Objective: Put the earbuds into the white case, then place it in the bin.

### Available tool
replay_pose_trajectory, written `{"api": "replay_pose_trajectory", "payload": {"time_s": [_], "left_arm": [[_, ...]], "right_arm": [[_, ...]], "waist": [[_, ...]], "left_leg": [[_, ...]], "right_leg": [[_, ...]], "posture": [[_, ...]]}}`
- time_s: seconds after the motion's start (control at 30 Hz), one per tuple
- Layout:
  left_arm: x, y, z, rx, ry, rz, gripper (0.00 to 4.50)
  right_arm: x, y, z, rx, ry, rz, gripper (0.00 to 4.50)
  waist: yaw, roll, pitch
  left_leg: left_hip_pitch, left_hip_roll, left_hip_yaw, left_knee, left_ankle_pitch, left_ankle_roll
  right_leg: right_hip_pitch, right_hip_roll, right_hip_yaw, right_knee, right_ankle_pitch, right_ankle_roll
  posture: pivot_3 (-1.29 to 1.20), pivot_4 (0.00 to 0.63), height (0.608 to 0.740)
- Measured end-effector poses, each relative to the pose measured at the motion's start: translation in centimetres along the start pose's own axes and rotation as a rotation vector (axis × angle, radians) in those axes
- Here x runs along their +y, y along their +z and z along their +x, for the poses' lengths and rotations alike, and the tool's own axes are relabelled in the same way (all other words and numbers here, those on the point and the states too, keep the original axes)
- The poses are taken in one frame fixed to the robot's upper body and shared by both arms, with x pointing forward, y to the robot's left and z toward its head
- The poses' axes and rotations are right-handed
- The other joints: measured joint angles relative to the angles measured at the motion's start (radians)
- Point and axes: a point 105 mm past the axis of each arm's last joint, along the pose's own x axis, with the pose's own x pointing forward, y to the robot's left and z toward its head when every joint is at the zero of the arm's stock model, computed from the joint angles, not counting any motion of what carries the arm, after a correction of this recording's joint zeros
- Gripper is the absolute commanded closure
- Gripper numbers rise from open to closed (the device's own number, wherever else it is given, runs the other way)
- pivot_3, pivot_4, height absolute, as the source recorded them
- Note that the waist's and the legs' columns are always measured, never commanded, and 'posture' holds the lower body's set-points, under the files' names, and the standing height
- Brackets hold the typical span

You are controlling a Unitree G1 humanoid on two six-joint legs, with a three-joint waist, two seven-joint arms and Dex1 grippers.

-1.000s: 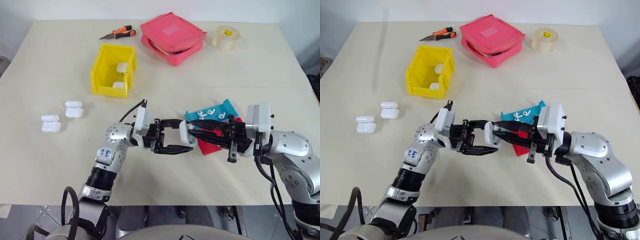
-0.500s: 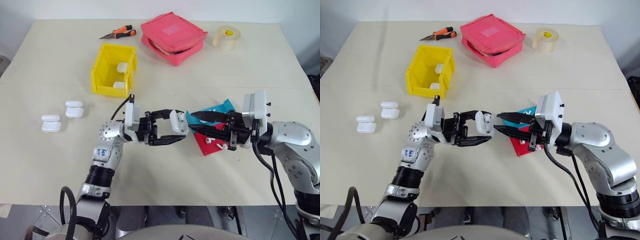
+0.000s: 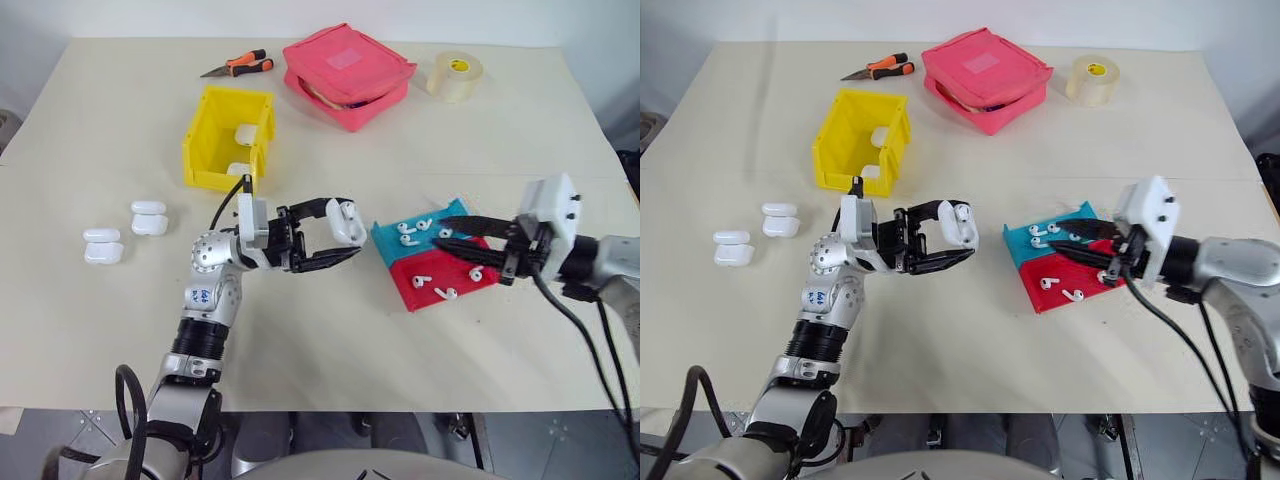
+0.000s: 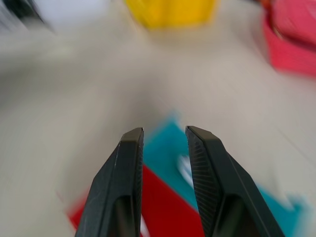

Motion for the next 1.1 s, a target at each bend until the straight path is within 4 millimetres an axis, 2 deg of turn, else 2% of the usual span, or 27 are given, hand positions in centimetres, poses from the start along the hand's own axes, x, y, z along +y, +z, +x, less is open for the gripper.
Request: {"api": "replay_pose_trajectory", "payload": {"time_s": [0.07,0.17,0.3,0.4,0.43,0.53,0.7,0.87,0.97,1.07,1.1], "left_arm": [[0.1,-0.1,-0.1,0.006,0.013,0.002,1.72],[0.2,-0.3,-0.4,0.013,0.04,0.006,1.72],[0.4,-0.4,-1.0,0.03,0.077,0.013,1.72],[0.7,-0.4,-1.6,0.042,0.102,0.019,1.72],[0.7,-0.4,-1.6,0.041,0.105,0.021,1.72],[0.8,-0.3,-1.8,0.042,0.112,0.025,1.72],[0.9,-0.3,-1.7,0.038,0.117,0.029,1.72],[1.1,-0.1,-1.4,0.029,0.118,0.047,1.72],[1.2,0.0,-1.3,0.027,0.126,0.054,1.72],[1.1,-0.1,-1.2,0.02,0.135,0.054,1.72],[1.1,-0.1,-1.2,0.021,0.142,0.054,1.72]], "right_arm": [[-0.3,-1.0,-0.9,0.037,-0.036,0.024,3.07],[-0.8,-2.5,-2.9,0.086,-0.101,0.07,2.52],[-0.2,-4.4,-6.7,0.147,-0.158,0.145,1.21],[0.9,-4.5,-8.9,0.132,-0.149,0.167,0.2],[1.3,-4.5,-9.4,0.131,-0.141,0.172,0.01],[1.6,-4.4,-10.5,0.131,-0.14,0.162,0.01],[0.9,-3.4,-9.8,0.086,-0.148,0.114,0.01],[0.0,-2.1,-6.4,0.074,-0.089,0.059,0.01],[-1.1,0.1,-3.7,0.013,-0.06,-0.003,0.01],[-1.8,1.4,-1.6,0.013,-0.032,-0.03,0.59],[-2.0,1.5,-0.8,0.018,-0.017,-0.03,0.93]], "waist": [[0.0,0.0,0.0],[0.0,0.0,0.0],[0.007,0.0,0.0],[0.005,0.0,0.0],[0.004,0.0,0.0],[0.001,0.0,0.0],[-0.004,0.0,0.0],[-0.002,0.0,0.0],[-0.003,0.0,0.0],[-0.001,0.0,0.0],[-0.002,0.0,0.0]], "left_leg": [[0.0,0.0,0.0,0.0,0.0,0.0],[0.0,0.0,0.0,0.0,0.0,0.0],[0.0,0.0,0.0,0.0,0.0,0.0],[0.0,0.0,0.0,0.0,0.0,0.0],[0.001,0.0,0.0,0.0,0.0,0.0],[0.002,0.0,0.0,0.0,0.0,0.001],[0.004,0.001,0.001,0.0,0.0,0.001],[0.004,0.001,0.0,0.0,0.0,0.0],[0.003,0.0,0.001,0.001,0.0,0.0],[0.003,0.001,0.0,0.001,0.0,0.0],[0.003,0.001,0.0,0.001,0.0,0.0]], "right_leg": [[0.0,0.0,0.0,0.0,0.0,0.0],[0.0,0.0,0.0,0.0,0.0,0.001],[0.0,0.0,0.0,-0.001,0.0,0.001],[0.001,0.0,0.0,-0.001,0.001,0.001],[0.001,0.0,0.001,-0.001,0.001,0.001],[0.002,0.0,0.001,-0.002,0.001,0.002],[0.003,0.001,0.002,-0.001,0.001,0.002],[0.004,0.001,0.001,-0.001,0.001,0.001],[0.004,0.0,0.002,-0.002,0.002,0.001],[0.004,0.0,0.001,-0.002,0.002,0.001],[0.004,0.0,0.0,-0.002,0.002,0.001]], "posture": [[0.0,0.15,0.74],[0.0,0.15,0.74],[0.0,0.15,0.74],[0.0,0.15,0.74],[0.0,0.15,0.74],[0.0,0.15,0.74],[0.0,0.15,0.74],[0.0,0.15,0.74],[0.0,0.15,0.74],[0.0,0.15,0.74],[0.0,0.15,0.74]]}}
